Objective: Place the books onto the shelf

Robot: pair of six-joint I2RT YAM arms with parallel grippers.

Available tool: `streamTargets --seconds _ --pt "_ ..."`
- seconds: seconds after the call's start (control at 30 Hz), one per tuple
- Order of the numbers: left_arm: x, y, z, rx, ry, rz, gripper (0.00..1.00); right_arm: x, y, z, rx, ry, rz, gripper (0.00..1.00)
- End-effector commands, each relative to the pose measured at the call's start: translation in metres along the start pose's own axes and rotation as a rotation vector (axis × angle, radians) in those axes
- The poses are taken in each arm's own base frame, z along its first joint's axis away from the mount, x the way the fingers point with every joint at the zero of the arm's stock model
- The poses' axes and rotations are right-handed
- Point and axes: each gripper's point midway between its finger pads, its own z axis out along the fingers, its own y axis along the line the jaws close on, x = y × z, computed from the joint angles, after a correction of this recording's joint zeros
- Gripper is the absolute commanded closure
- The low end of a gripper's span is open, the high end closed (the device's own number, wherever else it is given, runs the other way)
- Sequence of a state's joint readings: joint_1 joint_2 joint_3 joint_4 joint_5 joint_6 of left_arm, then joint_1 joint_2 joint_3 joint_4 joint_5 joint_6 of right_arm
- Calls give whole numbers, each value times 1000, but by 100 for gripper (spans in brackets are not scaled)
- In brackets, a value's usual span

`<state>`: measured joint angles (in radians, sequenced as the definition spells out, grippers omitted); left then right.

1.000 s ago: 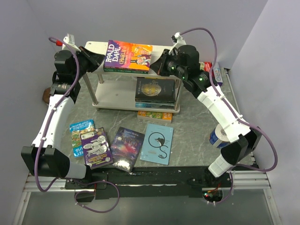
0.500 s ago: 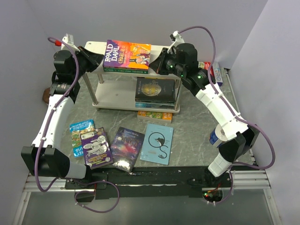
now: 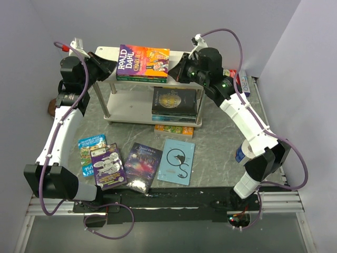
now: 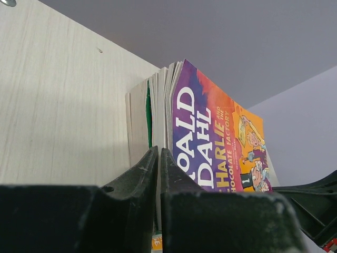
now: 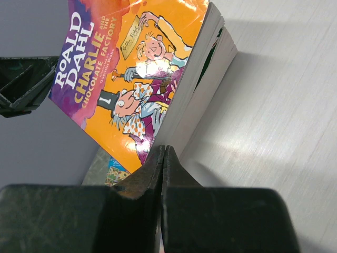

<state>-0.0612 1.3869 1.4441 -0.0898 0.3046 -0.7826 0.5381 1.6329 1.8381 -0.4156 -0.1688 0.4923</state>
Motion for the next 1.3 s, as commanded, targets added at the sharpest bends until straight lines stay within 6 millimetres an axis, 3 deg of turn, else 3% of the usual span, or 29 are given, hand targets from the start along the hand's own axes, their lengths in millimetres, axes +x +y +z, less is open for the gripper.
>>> streamTargets --seconds 0.0,0.17,0.27,0.4,0.5,0.67,1.0,1.07,1.1,1.17,1.2,1.23,1.27 --pt "3 -27 -4 101 33 2 87 -24 23 -1 -78 -65 -11 100" --pt "-1 -26 -5 85 23 11 85 -26 23 -2 -76 -68 -13 100" --pt "-12 -20 -6 52 -5 14 74 -26 20 -4 -65 -71 -13 100" --pt "-28 -9 -12 22 -39 -12 48 -26 17 -7 -50 -73 -14 100" --pt "-41 -1 -18 -2 -73 -22 41 -28 15 -12 -40 -81 -15 100" --pt "-50 0 -24 -18 -103 -31 36 -33 10 -21 -11 -98 -19 100" --pt "-41 4 -36 -29 -115 -75 36 -36 7 -57 22 -156 -13 96" --pt "-43 2 -47 -50 -129 -78 37 -27 -1 -62 46 -146 -16 94" --pt "-42 7 -50 -77 -146 -86 37 -30 1 -77 45 -169 -22 94" --pt "-46 -4 -72 -76 -189 -94 36 -1 -18 -78 70 -153 -9 93" --pt "-37 1 -77 -95 -191 -102 36 -3 -10 -98 30 -200 -13 92" --pt "-37 -14 -91 -88 -234 -89 36 26 -25 -93 40 -174 -9 89" --pt "-28 -12 -97 -120 -234 -87 34 40 -26 -97 39 -167 -8 89"
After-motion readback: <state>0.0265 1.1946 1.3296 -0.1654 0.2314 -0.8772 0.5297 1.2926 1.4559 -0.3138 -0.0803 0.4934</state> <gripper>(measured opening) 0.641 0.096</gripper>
